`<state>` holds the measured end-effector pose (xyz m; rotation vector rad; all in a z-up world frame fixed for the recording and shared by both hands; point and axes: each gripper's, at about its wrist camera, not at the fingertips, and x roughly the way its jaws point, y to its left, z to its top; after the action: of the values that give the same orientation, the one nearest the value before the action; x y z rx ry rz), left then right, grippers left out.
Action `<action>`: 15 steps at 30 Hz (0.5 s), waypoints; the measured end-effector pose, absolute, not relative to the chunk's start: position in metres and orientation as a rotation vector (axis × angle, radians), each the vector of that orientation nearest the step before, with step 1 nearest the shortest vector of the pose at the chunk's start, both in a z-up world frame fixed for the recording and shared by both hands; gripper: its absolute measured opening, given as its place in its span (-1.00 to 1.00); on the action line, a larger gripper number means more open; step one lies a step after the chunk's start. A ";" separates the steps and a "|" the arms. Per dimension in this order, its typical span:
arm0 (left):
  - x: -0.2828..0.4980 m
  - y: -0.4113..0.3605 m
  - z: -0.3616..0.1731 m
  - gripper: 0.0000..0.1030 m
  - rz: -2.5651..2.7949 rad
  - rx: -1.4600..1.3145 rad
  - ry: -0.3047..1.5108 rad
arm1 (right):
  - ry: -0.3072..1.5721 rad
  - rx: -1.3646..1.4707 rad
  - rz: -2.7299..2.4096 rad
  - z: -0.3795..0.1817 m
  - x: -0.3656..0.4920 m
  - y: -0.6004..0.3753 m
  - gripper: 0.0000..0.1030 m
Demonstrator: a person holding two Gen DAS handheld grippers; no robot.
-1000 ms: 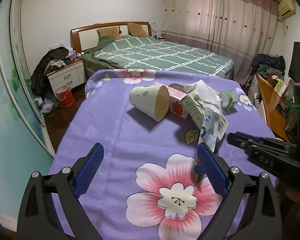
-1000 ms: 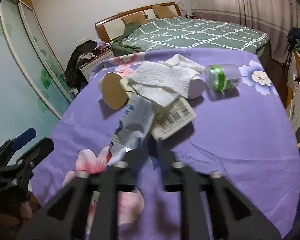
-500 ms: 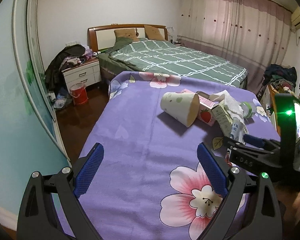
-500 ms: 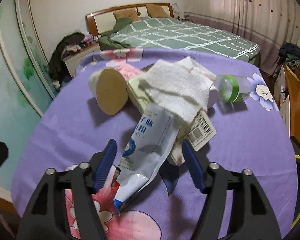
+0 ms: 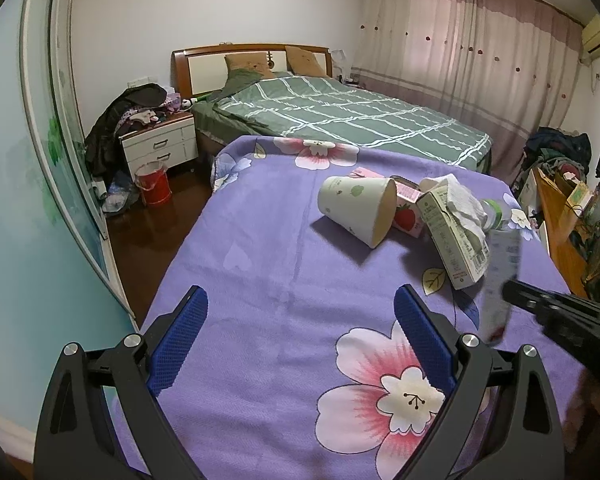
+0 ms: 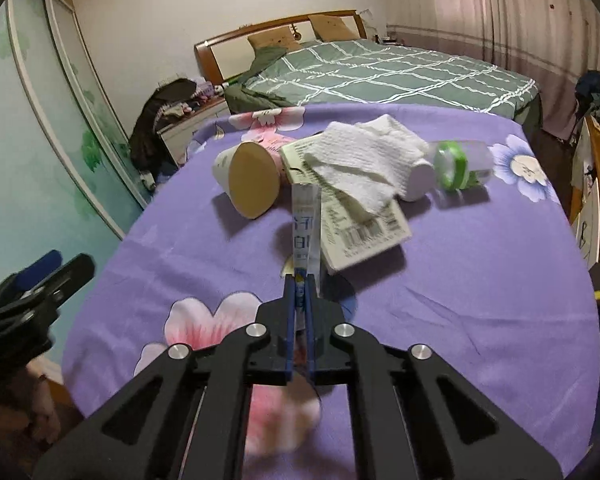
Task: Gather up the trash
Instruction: 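Carry the tube with the right gripper and release it into the yellow bin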
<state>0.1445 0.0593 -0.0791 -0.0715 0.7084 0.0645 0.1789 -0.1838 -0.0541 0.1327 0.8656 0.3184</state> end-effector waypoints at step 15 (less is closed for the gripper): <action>0.158 0.020 -0.087 0.80 0.018 -0.032 0.725 | 0.789 0.212 -0.044 -0.045 0.122 -0.351 -0.91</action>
<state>0.1577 0.0201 -0.0866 -0.0317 0.7254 0.0182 0.1222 -0.3512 -0.0451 0.2125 0.7886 -0.0438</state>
